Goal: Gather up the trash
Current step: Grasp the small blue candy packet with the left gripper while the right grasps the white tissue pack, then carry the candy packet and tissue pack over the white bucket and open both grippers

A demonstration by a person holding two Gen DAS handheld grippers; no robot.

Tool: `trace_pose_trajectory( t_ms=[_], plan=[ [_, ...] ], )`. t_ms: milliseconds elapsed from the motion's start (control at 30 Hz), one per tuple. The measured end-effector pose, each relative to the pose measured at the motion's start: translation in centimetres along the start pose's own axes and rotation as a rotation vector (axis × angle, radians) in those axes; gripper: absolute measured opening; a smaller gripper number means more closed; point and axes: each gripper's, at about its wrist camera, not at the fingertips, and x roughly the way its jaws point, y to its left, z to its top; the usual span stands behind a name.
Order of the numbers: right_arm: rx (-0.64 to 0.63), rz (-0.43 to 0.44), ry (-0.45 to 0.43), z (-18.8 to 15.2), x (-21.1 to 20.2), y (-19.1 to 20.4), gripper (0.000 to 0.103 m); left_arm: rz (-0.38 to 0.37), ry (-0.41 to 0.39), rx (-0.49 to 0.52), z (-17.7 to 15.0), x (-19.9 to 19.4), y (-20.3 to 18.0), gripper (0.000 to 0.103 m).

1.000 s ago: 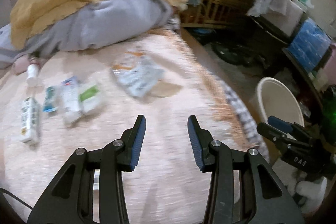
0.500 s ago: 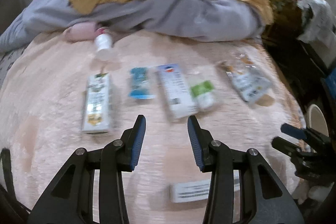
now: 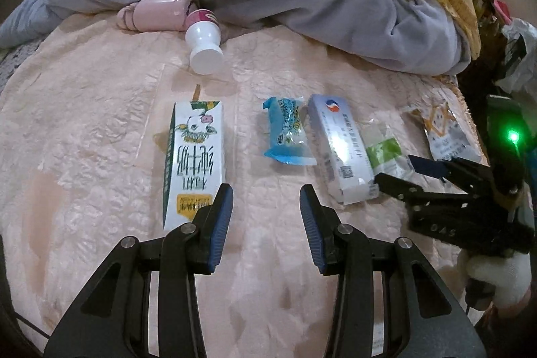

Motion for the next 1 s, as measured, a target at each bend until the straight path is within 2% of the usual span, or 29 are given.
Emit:
trace_pose_trajectory(
  t_ms=[100, 200, 300, 367, 400, 433, 467, 500, 600, 700, 733, 800, 933, 1000],
  plan=[
    [-0.021, -0.033, -0.003, 0.8, 1.0, 0.3, 0.060, -0.010, 0.006, 0.005, 0.9, 1.2, -0.4, 0.039],
    [0.012, 0.001, -0.006, 1.2, 1.2, -0.1, 0.060, -0.019, 0.009, -0.007, 1.9, 2.1, -1.0, 0.040],
    [0.038, 0.033, -0.023, 1.4, 1.1, -0.5, 0.075, -0.008, 0.012, 0.003, 2.6, 2.9, -1.7, 0.040],
    [0.018, 0.013, -0.012, 1.5, 1.8, -0.2, 0.075, 0.012, 0.017, 0.003, 3.0, 3.7, -2.0, 0.040],
    [0.003, -0.003, -0.017, 1.4, 1.9, 0.0, 0.073, 0.022, 0.021, -0.002, 3.2, 4.2, -2.1, 0.040],
    [-0.011, -0.026, -0.035, 1.3, 1.8, 0.2, 0.061, 0.029, 0.027, -0.009, 3.5, 4.7, -2.1, 0.040],
    [-0.020, -0.050, -0.049, 1.1, 1.6, 0.3, 0.053, 0.033, 0.031, -0.014, 3.6, 5.1, -2.0, 0.040],
    [-0.026, -0.059, -0.059, 0.9, 1.3, 0.2, 0.050, 0.036, 0.035, -0.019, 3.8, 5.6, -2.0, 0.040],
    [-0.009, -0.032, -0.076, -0.2, 0.2, -0.6, 0.048, 0.049, 0.037, -0.032, 4.4, 6.9, -1.8, 0.039],
    [0.017, -0.003, -0.111, -1.4, -1.7, -1.5, 0.047, 0.028, 0.044, -0.055, 4.9, 8.2, -1.4, 0.039],
    [0.027, 0.016, -0.123, -1.7, -2.2, -1.6, 0.047, 0.015, 0.050, -0.073, 5.0, 8.5, -1.2, 0.032],
    [0.034, 0.042, -0.142, -2.7, -3.4, -1.8, 0.047, -0.013, 0.051, -0.096, 4.8, 8.5, -0.7, 0.029],
    [0.055, 0.081, -0.173, -4.8, -5.8, -1.6, 0.047, -0.054, -0.004, -0.084, 3.6, 5.6, -0.4, 0.028],
    [0.055, 0.074, -0.185, -5.8, -6.8, -1.4, 0.047, -0.072, -0.024, -0.067, 3.0, 3.7, -0.5, 0.028]
  ],
)
